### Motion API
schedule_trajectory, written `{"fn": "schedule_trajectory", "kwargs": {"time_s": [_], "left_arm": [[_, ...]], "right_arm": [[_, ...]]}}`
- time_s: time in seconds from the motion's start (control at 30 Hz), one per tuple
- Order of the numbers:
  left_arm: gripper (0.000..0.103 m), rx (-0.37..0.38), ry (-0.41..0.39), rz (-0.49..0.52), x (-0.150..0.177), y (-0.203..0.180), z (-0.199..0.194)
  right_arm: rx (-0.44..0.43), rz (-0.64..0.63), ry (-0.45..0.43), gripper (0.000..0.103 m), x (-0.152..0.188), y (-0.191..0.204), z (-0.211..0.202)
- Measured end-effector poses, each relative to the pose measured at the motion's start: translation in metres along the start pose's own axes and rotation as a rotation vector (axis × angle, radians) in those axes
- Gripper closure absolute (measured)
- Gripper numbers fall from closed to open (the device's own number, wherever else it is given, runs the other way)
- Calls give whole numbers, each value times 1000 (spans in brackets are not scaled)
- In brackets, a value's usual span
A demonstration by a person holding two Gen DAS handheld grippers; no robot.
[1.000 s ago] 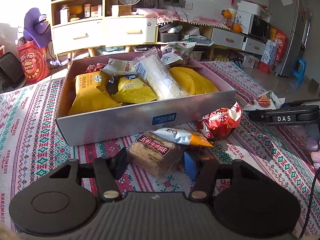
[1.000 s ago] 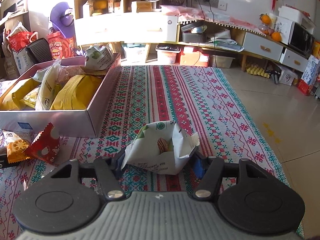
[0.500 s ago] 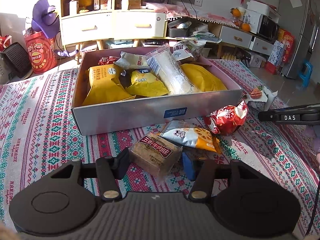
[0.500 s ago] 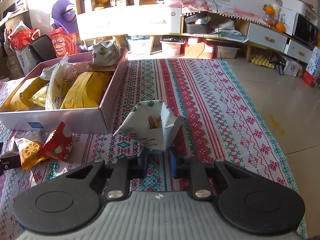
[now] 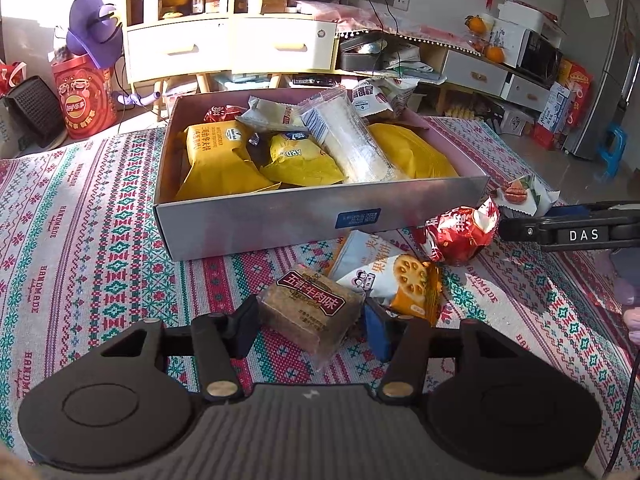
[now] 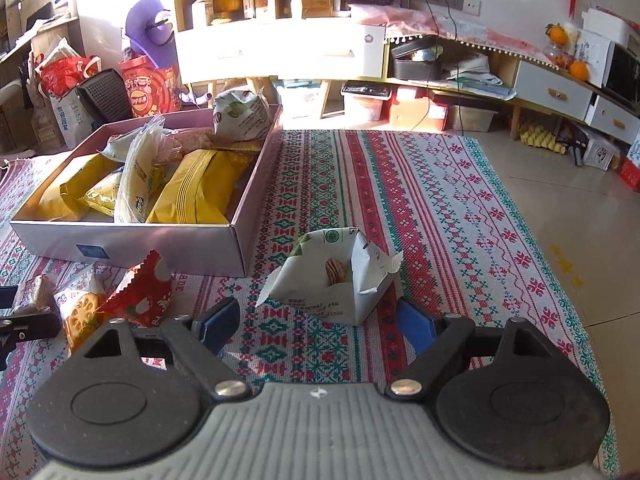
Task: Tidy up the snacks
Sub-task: 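Carry the brown bread pack and paper-wrapped pastry over the box with both grippers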
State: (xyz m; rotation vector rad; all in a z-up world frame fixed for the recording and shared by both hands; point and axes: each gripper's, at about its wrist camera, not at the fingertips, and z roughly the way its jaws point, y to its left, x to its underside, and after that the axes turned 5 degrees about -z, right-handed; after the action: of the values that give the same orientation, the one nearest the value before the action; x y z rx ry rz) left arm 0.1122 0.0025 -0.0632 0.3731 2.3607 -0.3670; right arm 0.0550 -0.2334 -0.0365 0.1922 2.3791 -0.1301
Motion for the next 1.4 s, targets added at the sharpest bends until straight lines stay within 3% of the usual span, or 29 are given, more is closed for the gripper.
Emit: {"fn": "schedule_trajectory", "kwargs": {"time_s": [0.23,0.33,0.37,0.57,0.93,1.4], "left_arm": [[43,-2,-2,2,-1,0,1],[43,-2,-2,2,-1,-1,1],[43,-2,-3,2,-1,0,0],[43,-9,-8,-2,-2,2,-3],[43,-13,-31,-29,-8,7,-20],[43,-23,-117,-81,-41,1,-26]], "right_arm": [[-21,119,7,20,-10,-7,6],[-13,169,32,34,-8,-11,10],[-5,174,46,44,-8,-12,12],[8,142,59,53,-5,-9,8],[-41,201,69,54,-13,-11,-6],[-77,260,-3,54,-40,-4,-29]]}}
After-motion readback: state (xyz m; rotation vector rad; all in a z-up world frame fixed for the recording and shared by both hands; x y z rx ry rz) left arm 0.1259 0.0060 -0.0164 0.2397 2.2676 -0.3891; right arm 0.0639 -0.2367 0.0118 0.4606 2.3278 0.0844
